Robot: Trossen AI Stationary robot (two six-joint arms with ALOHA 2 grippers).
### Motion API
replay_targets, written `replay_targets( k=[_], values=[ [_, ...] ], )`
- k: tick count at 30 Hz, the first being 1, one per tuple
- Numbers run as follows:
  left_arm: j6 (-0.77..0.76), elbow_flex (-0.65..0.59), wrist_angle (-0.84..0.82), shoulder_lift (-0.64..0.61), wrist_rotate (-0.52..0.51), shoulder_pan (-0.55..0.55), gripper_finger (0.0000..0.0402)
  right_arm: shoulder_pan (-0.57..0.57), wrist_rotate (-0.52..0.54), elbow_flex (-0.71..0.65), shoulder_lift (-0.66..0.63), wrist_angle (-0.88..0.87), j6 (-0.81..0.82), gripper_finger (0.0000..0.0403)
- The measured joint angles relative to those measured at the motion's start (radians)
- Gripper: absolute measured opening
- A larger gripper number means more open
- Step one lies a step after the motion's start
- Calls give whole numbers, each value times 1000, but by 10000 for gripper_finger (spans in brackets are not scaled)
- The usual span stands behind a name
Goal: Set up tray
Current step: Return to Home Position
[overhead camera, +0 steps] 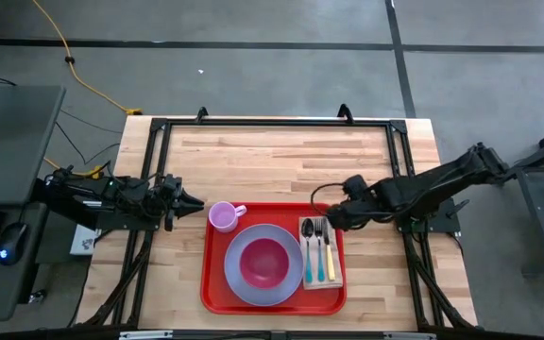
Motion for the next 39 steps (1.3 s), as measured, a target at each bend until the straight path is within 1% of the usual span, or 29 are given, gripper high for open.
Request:
replay_targets(
  k=[4,8,12,14,17,21,27,30,34,39],
  values=[
    [-29,0,2,0,2,0,111,-6,134,0,-42,-14,-106,83],
    [-24,0,2,0,5,0,111,-9,237,0,-92,-34,-180,83],
    [16,0,2,0,65,0,111,-9,301,0,-151,-34,-251,83],
    [32,0,2,0,103,0,111,-9,308,-4,-185,-27,-288,83],
    [34,0,2,0,140,0,111,-9,307,-55,-252,28,-339,83],
    [46,0,10,0,146,0,111,-9,282,-184,-370,183,-395,83],
    [164,-1,131,0,203,0,111,-9,239,-399,-518,472,-493,83],
    [188,-1,140,0,223,0,111,-9,204,-497,-574,583,-508,83],
    [194,-1,140,0,226,0,111,-9,192,-594,-634,660,-516,83],
    [246,-1,176,0,241,0,111,-9,196,-669,-723,674,-517,83]
  ],
)
